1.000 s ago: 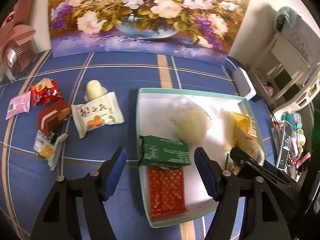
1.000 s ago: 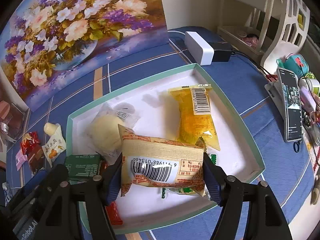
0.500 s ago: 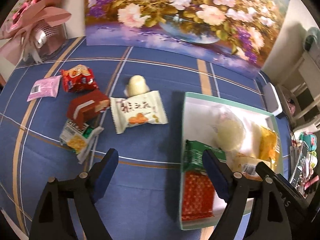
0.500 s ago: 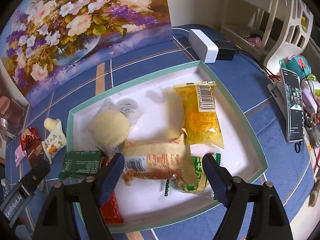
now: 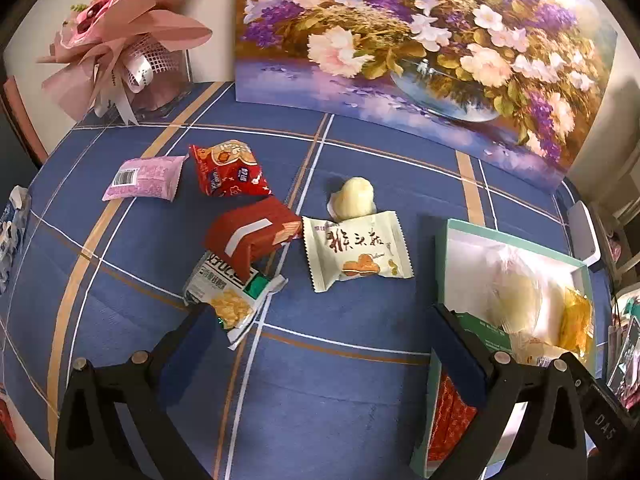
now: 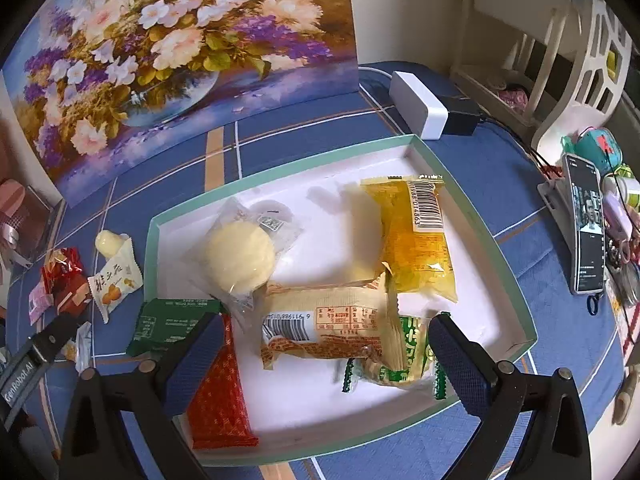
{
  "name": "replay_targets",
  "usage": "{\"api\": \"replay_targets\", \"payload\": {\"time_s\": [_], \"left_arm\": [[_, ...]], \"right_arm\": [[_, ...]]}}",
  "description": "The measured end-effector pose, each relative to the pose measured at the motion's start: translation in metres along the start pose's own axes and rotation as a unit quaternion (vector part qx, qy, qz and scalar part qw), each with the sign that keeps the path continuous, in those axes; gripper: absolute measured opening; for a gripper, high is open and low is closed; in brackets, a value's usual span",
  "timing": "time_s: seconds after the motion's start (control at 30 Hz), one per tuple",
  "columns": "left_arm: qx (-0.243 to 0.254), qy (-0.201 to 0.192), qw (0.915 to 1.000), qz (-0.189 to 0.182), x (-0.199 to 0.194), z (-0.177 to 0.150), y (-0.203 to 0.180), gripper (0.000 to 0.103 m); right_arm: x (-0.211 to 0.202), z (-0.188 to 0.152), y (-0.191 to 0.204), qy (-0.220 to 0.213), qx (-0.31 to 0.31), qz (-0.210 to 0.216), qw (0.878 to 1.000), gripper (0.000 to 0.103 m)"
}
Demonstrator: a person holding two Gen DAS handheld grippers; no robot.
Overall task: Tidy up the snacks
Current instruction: 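Move both tools back over the remaining snacks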
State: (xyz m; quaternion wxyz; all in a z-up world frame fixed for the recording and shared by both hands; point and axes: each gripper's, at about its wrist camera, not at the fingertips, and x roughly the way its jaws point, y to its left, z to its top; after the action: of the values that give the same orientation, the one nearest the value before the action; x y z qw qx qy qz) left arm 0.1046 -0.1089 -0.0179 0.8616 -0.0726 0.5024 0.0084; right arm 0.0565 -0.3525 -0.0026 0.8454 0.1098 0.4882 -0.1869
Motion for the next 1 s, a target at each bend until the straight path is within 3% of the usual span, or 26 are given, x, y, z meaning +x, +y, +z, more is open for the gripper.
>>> {"api": "replay_targets", "payload": {"time_s": [0.33, 0.5, 1.0], "left_arm": [[-0.008, -0.005, 0.9993, -0.035, -0.013, 0.006, 0.015, 0.103], [0.008, -0.018, 0.9998, -0.010, -0.020, 0.011, 0.029, 0.103], [-0.056, -0.002, 0.9984, -0.002, -0.018, 0.022, 0.099, 0.103]], "right_arm": [[-0.008, -0.003, 0.019, -0.009, -0.012, -0.005, 1.000, 0.103], [-0.015, -0.004, 0.036, -0.018, -0.024, 0.004, 1.000, 0.103], [-0.026, -0.017, 0.104, -0.034, -0.088, 0.014, 0.995, 0.103]]}}
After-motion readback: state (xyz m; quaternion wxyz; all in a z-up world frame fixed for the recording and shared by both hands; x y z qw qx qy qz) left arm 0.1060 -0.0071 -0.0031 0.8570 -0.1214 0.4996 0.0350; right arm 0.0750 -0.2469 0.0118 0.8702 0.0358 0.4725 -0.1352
